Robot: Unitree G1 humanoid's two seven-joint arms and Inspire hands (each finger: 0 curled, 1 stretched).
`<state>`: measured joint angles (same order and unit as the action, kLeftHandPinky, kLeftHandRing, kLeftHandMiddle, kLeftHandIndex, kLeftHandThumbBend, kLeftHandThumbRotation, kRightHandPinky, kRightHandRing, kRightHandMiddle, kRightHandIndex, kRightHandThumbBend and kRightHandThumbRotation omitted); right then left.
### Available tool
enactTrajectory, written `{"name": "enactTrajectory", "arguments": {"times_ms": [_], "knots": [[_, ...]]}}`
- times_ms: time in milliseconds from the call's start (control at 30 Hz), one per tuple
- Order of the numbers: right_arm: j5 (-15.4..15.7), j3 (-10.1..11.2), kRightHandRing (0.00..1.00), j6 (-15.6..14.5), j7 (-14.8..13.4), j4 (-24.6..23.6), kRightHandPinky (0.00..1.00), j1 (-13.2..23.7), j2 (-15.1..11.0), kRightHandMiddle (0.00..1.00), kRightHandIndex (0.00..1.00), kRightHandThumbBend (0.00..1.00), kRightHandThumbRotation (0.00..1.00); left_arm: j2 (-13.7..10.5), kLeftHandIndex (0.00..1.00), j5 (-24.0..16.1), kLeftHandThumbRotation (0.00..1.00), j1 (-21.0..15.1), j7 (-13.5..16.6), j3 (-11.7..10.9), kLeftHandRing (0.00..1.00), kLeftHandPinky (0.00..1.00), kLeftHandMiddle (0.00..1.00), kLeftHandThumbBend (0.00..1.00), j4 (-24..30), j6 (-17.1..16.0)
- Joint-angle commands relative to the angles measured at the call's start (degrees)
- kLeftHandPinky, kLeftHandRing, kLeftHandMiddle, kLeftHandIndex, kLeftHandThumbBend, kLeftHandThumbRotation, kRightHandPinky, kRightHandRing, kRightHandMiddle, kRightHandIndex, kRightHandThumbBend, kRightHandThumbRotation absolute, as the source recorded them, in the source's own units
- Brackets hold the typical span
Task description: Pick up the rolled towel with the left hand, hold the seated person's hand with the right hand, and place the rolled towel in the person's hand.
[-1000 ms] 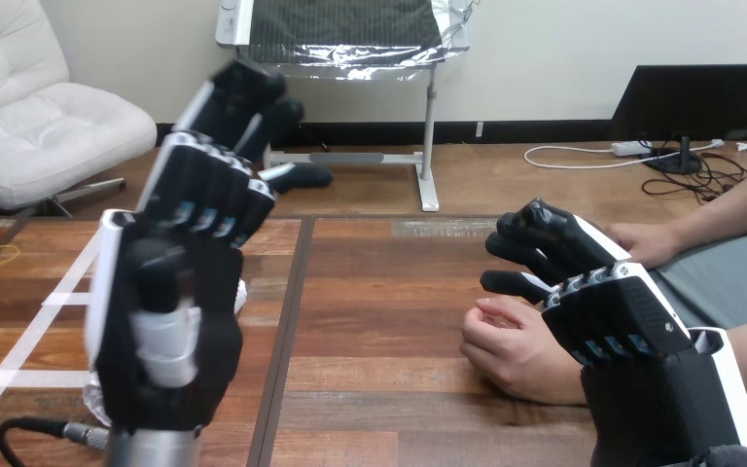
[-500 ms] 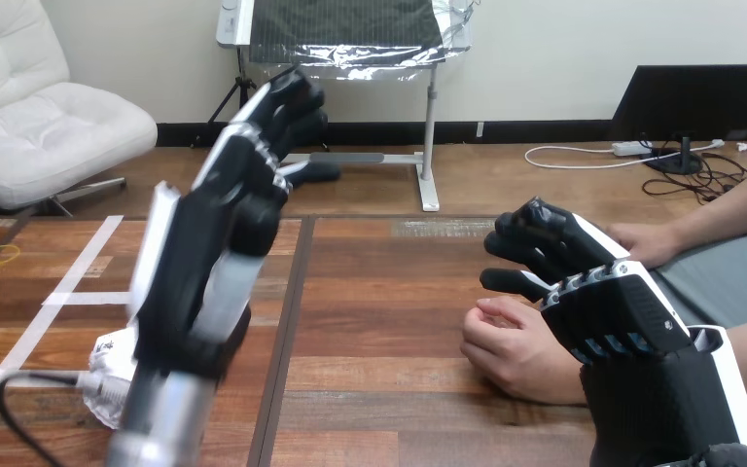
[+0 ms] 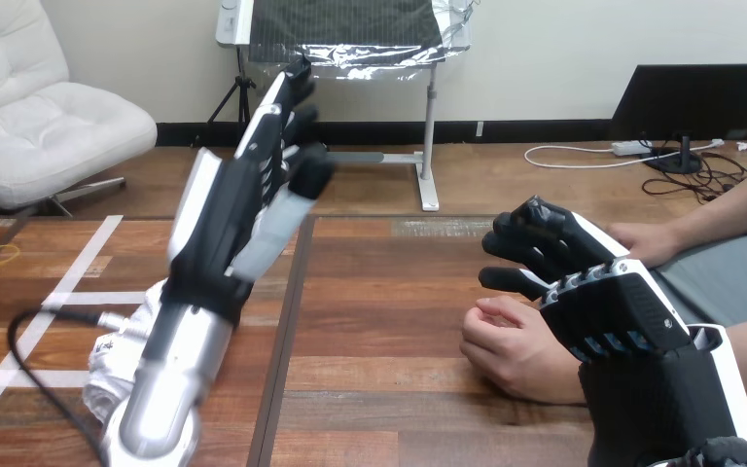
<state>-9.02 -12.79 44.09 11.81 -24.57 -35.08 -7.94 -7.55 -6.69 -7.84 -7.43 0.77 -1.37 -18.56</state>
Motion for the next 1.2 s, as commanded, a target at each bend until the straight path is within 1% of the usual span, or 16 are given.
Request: {"name": "enactTrajectory", "arguments": {"times_ms": [0, 33, 133, 233, 467, 600, 700, 733, 867, 1000, 1100, 1167], "knots": [[0.11, 0.59, 0.82, 0.49, -0.40, -0.51, 0.74, 3.52, 1.04, 0.83, 0.82, 0.91, 1.00, -1.57, 0.99, -2.55, 0.87, -8.50, 2.17, -0.71, 0.96, 0.88, 0.99, 0.62, -5.17, 3.00], [0.14, 0.70, 0.82, 0.62, -0.36, -0.47, 0.74, 3.53, 1.02, 0.83, 0.82, 0.91, 1.00, -1.78, 0.99, -2.76, 0.86, -9.36, 2.08, -0.67, 0.96, 0.88, 0.99, 0.61, -5.78, 4.49], [0.21, 0.92, 0.82, 0.85, -0.29, -0.30, 0.75, 3.67, 1.07, 0.83, 0.82, 0.91, 1.00, -2.22, 0.99, -3.23, 0.82, -11.11, 2.11, -0.53, 0.97, 0.88, 0.99, 0.60, -7.17, 7.05], [0.14, 1.08, 0.81, 1.11, -0.19, -0.05, 0.75, 3.86, 1.09, 0.82, 0.82, 0.91, 1.00, -2.85, 1.00, -4.18, 0.78, -12.89, 2.48, -0.34, 0.98, 0.88, 1.00, 0.59, -9.21, 8.33], [-0.38, 1.22, 0.81, 1.11, 0.12, 0.11, 0.75, 4.07, 0.85, 0.82, 0.82, 0.91, 1.00, -4.66, 1.00, -6.65, 0.78, -17.55, 3.41, 0.37, 0.97, 0.88, 1.00, 0.58, -15.64, 9.22], [-0.22, 1.36, 0.81, 1.32, 0.08, 0.35, 0.75, 4.19, 1.00, 0.82, 0.82, 0.91, 1.00, -5.17, 1.00, -7.81, 0.77, -19.96, 4.12, 0.67, 0.96, 0.87, 1.00, 0.57, -18.87, 10.19], [0.08, 1.51, 0.81, 1.52, -0.04, 0.49, 0.74, 4.22, 1.15, 0.82, 0.82, 0.91, 1.00, -5.36, 1.00, -8.29, 0.77, -22.01, 4.66, 0.71, 0.96, 0.87, 0.99, 0.57, -21.99, 10.44], [0.02, 1.50, 0.81, 1.59, -0.01, 0.52, 0.74, 4.22, 1.14, 0.82, 0.81, 0.91, 1.00, -5.41, 1.00, -8.69, 0.76, -22.98, 5.08, 0.77, 0.96, 0.87, 0.99, 0.57, -23.33, 10.97], [-0.11, 1.48, 0.81, 1.81, 0.07, 0.67, 0.74, 4.32, 1.12, 0.82, 0.81, 0.90, 1.00, -5.54, 1.00, -9.42, 0.73, -25.67, 6.25, 0.90, 0.94, 0.85, 0.96, 0.57, -27.36, 11.63], [-0.24, 1.44, 0.81, 1.88, 0.09, 0.74, 0.74, 4.33, 1.13, 0.82, 0.81, 0.90, 1.00, -5.68, 0.99, -9.65, 0.69, -28.34, 7.38, 0.84, 0.93, 0.84, 0.94, 0.56, -32.18, 10.72], [-0.15, 1.48, 0.81, 2.00, 0.05, 0.77, 0.74, 4.36, 1.19, 0.82, 0.81, 0.90, 1.00, -6.05, 0.99, -10.79, 0.65, -30.52, 8.84, 1.26, 0.92, 0.82, 0.93, 0.56, -35.86, 10.76], [-0.18, 1.47, 0.80, 1.98, 0.05, 0.72, 0.74, 4.31, 1.17, 0.82, 0.81, 0.90, 1.00, -6.36, 0.98, -11.98, 0.64, -32.25, 9.83, 1.79, 0.91, 0.81, 0.92, 0.57, -38.45, 11.99]]}}
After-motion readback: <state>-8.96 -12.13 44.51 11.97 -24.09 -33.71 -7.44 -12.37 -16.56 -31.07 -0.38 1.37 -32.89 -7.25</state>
